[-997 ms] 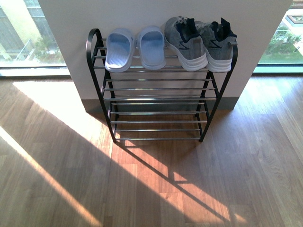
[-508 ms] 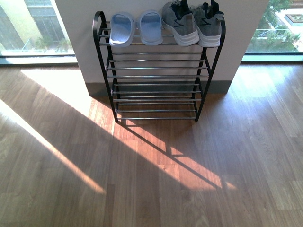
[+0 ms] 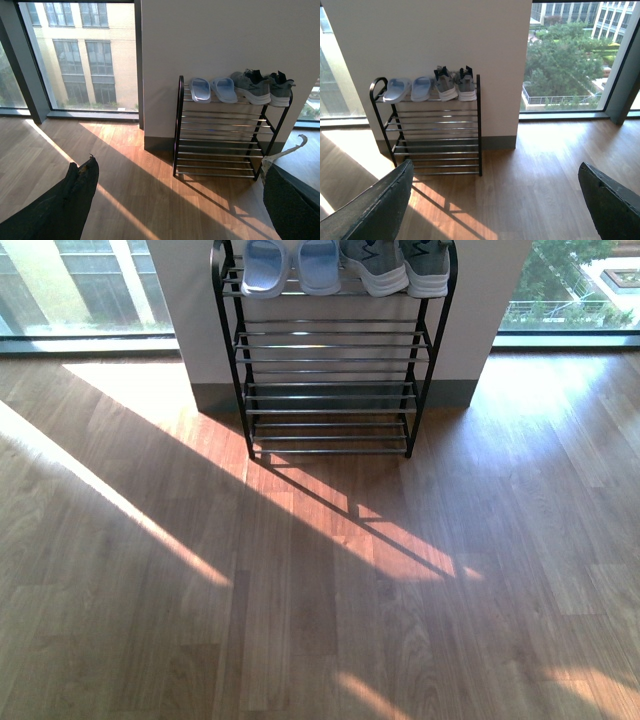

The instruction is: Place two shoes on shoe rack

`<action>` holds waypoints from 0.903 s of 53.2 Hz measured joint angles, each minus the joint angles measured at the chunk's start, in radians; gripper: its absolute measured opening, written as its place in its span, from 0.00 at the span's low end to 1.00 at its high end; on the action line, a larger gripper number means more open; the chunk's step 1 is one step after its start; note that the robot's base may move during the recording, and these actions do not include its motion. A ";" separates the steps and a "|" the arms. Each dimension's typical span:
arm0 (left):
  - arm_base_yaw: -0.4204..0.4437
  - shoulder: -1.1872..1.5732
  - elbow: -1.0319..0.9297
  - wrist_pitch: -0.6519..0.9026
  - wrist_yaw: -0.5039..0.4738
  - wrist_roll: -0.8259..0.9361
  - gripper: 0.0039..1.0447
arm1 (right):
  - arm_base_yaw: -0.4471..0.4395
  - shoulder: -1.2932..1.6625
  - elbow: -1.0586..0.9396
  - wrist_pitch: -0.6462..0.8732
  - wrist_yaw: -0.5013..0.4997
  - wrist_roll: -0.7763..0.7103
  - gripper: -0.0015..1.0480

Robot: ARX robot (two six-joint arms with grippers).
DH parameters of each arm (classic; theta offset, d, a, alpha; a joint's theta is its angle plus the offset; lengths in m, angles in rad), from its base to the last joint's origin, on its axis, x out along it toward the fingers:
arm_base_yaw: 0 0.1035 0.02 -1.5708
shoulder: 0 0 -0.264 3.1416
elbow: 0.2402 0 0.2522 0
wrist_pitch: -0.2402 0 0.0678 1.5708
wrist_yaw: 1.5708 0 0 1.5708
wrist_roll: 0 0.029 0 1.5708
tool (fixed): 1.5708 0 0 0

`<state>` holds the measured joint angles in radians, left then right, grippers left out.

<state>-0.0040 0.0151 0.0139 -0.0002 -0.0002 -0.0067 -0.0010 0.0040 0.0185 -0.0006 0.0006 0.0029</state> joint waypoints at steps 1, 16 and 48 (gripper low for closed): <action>0.000 0.000 0.000 0.000 0.000 0.000 0.91 | 0.000 0.000 0.000 0.000 0.000 0.000 0.91; 0.000 0.000 0.000 0.000 0.000 0.000 0.91 | 0.000 0.000 0.000 0.000 0.000 0.000 0.91; 0.000 0.000 0.000 0.000 0.000 0.000 0.91 | 0.000 0.000 0.000 0.000 0.000 0.000 0.91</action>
<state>-0.0040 0.0151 0.0139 -0.0002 -0.0002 -0.0067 -0.0010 0.0040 0.0185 -0.0006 0.0006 0.0029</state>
